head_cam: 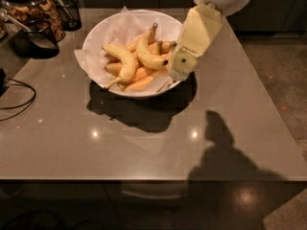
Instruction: Pick banana from white bowl
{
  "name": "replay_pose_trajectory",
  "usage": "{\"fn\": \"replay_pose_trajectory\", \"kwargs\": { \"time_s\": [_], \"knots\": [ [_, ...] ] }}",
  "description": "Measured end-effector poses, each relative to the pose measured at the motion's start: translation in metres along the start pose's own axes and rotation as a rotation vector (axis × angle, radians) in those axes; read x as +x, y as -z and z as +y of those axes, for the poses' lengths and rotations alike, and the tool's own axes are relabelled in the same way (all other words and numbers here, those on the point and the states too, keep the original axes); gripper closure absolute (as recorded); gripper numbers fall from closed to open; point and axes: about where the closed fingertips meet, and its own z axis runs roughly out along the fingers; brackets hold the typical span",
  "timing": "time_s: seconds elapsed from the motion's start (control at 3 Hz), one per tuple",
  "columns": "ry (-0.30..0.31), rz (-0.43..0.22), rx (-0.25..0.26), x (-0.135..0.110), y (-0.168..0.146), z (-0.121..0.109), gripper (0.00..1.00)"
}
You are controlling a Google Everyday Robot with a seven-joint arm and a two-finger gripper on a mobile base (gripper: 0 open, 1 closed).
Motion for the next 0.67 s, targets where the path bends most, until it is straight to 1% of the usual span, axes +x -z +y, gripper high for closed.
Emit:
{"fn": "replay_pose_trajectory", "kwargs": {
  "time_s": [0.33,0.67],
  "knots": [
    [-0.065,-0.043,-0.057,-0.02,-0.005,-0.012,0.0],
    [-0.127,0.012,-0.101,-0.068,-0.048,-0.034,0.0]
  ]
}}
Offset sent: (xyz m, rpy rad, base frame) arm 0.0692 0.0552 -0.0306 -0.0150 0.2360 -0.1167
